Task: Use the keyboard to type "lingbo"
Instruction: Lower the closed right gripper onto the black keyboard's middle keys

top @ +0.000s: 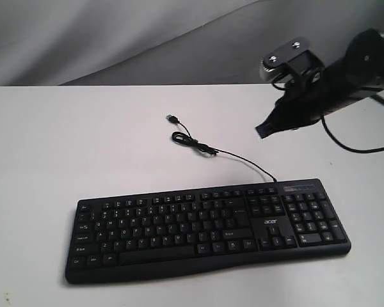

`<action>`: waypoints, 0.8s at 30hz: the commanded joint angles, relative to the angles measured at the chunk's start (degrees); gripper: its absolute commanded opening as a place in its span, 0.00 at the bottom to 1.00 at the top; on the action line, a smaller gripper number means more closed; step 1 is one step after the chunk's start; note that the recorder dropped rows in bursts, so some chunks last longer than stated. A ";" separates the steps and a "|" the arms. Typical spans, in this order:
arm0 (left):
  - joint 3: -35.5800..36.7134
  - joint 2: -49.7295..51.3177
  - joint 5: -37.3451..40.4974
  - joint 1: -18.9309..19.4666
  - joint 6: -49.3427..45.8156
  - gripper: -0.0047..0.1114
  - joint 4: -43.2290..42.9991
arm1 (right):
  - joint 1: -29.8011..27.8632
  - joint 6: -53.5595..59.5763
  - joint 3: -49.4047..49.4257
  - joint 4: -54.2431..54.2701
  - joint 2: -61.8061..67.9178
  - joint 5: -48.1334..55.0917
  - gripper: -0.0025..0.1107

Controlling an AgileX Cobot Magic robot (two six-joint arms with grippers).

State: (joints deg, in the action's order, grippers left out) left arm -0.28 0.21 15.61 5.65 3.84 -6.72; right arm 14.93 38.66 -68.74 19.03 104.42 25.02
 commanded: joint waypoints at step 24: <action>0.28 -0.21 -0.63 0.06 0.12 0.04 0.01 | 20.00 46.81 9.11 29.33 -0.01 6.74 0.02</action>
State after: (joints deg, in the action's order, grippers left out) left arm -0.28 0.21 15.61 5.65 3.84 -6.72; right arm 34.82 86.29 -61.10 49.00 104.74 34.63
